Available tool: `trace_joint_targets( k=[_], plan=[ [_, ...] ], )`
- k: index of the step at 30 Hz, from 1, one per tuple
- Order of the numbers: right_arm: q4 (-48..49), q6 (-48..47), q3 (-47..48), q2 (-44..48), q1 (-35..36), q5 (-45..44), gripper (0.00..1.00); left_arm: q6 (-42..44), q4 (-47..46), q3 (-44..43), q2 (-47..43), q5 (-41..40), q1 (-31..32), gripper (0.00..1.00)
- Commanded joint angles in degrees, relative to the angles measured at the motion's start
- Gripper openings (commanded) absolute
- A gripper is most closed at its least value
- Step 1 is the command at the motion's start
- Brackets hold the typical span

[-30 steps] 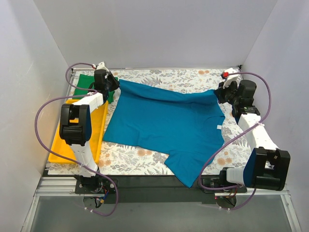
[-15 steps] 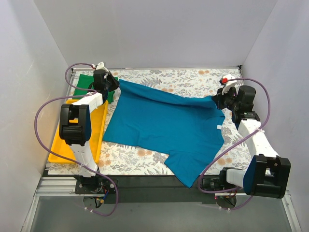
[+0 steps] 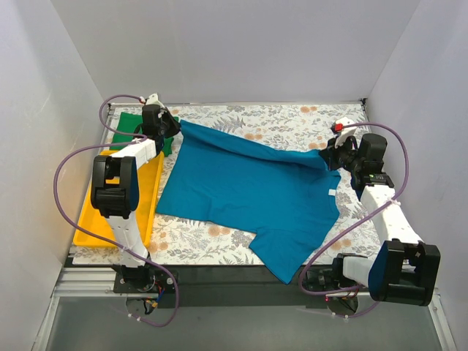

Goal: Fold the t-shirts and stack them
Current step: Fold the tshirt

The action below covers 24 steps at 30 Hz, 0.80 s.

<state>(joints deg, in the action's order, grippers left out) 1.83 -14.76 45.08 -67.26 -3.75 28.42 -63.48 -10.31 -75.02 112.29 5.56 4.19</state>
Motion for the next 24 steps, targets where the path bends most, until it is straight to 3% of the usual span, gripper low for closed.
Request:
trace_joint_targets(
  k=[1,24],
  plan=[
    [-0.1,-0.9,-1.3,2.1,-0.2,0.9,0.01,0.4,-0.2,-1.1,-0.2,0.1,-0.8,0.0],
    [-5.8,-3.3,-4.5,6.3,-0.2,5.8,0.01,-0.1,-1.4,1.8,-0.1,1.5,-1.5,0.0]
  ],
)
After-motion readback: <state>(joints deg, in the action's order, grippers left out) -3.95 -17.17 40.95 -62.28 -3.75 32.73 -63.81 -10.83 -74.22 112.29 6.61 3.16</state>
